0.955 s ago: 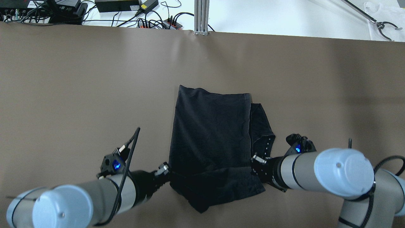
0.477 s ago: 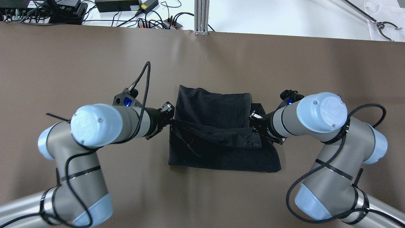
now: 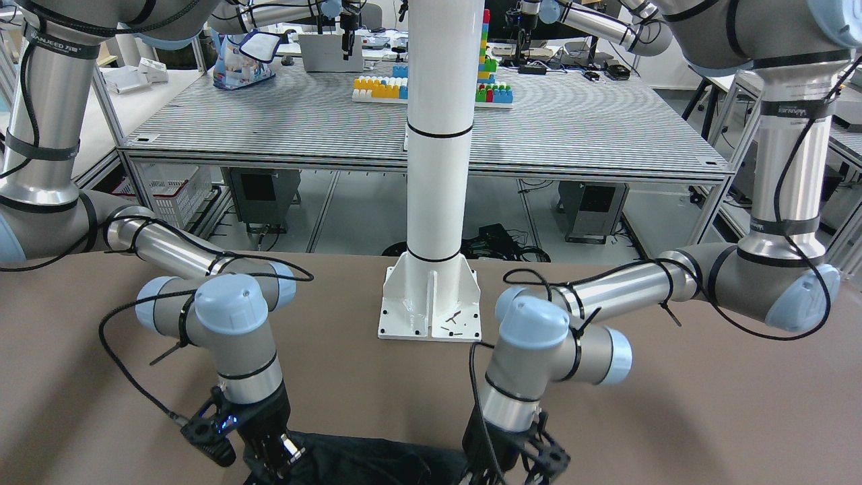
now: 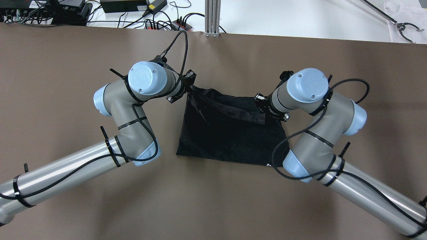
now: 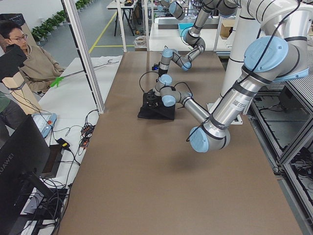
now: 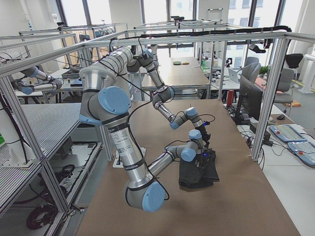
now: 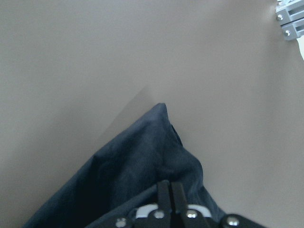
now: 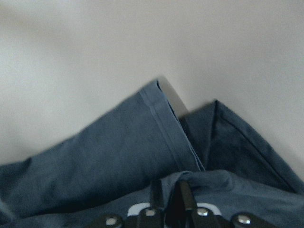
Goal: Fold clothes
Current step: 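Release the folded end and raise both grippers away from the shirt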
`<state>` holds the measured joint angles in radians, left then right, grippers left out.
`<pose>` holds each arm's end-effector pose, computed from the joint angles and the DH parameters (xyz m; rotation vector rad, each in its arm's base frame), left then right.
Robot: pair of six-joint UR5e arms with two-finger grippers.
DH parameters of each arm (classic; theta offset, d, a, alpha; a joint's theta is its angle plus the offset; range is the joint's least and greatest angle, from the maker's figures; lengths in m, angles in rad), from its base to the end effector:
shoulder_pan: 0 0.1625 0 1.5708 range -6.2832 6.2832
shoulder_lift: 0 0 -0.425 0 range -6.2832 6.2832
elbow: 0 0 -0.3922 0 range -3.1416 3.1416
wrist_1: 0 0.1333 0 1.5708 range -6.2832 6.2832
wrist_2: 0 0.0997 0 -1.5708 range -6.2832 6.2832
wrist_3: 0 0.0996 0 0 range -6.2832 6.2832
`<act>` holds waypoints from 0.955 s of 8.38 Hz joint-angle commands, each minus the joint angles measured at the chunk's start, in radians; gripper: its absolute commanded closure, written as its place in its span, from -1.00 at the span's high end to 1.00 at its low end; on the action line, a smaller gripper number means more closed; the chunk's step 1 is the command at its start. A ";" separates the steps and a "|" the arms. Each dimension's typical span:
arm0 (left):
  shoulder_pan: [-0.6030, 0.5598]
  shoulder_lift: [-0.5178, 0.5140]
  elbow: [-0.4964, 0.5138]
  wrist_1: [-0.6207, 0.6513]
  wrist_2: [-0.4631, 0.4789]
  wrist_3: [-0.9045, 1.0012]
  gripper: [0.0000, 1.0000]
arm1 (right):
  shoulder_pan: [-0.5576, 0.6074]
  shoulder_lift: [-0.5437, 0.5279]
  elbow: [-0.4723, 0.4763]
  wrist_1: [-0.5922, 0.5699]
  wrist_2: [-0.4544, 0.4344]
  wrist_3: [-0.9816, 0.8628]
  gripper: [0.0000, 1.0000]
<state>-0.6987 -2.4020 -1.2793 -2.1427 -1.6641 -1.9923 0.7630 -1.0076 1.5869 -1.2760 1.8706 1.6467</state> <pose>0.5201 -0.5989 0.2020 0.0739 1.1606 -0.9461 -0.4284 -0.5534 0.2917 0.0287 -0.9281 0.6483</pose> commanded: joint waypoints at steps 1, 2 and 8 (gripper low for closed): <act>-0.071 -0.054 0.201 -0.141 -0.006 0.128 1.00 | 0.086 0.130 -0.292 0.167 0.002 -0.190 0.90; -0.071 -0.054 0.201 -0.141 -0.005 0.130 1.00 | 0.107 0.129 -0.295 0.165 0.011 -0.211 0.90; -0.099 -0.057 0.121 -0.134 -0.069 0.138 1.00 | 0.185 0.049 -0.216 0.173 0.091 -0.428 0.90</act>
<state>-0.7904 -2.4662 -1.1150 -2.2807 -1.6984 -1.8593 0.9452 -0.9035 1.3071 -1.1076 1.9585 1.3096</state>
